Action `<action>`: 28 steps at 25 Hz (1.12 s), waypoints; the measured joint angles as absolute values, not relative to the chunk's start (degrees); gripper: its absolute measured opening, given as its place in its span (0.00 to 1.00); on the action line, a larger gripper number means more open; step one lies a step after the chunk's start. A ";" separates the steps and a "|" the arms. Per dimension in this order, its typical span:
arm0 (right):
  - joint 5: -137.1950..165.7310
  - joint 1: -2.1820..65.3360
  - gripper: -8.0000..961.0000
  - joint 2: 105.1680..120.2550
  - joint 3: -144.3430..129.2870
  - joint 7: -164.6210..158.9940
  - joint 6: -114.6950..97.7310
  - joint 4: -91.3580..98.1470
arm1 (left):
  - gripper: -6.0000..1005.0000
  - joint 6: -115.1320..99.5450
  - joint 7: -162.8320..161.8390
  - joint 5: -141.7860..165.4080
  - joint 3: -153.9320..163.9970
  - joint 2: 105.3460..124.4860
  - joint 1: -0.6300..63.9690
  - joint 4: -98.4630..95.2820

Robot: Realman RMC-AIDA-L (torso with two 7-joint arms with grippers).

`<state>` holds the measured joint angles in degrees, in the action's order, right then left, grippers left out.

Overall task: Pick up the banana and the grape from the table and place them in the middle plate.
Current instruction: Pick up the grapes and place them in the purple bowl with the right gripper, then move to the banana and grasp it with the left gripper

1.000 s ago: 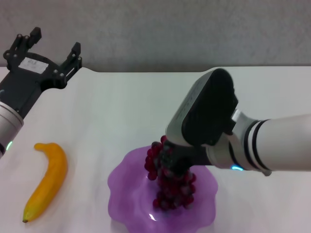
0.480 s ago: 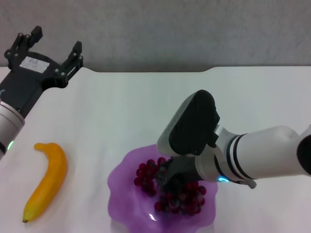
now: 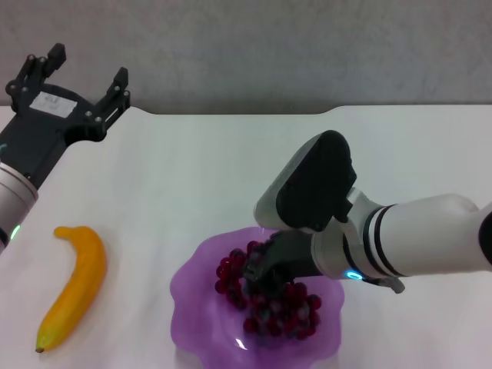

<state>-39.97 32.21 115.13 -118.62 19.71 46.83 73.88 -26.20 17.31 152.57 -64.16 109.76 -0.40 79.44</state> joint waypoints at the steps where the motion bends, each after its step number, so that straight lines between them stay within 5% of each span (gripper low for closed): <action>1: -39.98 32.04 0.29 115.13 -118.42 19.60 46.68 73.98 | 0.84 -26.19 17.31 152.57 -64.16 109.76 -0.42 79.45; 3: -39.98 31.62 0.28 115.11 -117.95 19.49 46.42 74.28 | 0.84 -26.19 17.31 152.57 -64.16 109.76 -0.45 79.45; 13: -39.62 27.31 0.71 114.91 -115.06 21.21 46.03 81.47 | 0.84 -26.19 17.31 152.61 -64.16 109.76 -0.93 79.66; 28: -40.01 9.65 0.70 114.84 -112.97 27.94 24.27 97.83 | 0.84 -26.19 17.31 152.73 -63.81 110.26 -0.59 79.44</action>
<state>-40.01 9.65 114.84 -112.97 27.94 24.27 97.83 -26.19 17.31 152.73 -63.81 110.26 -0.59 79.44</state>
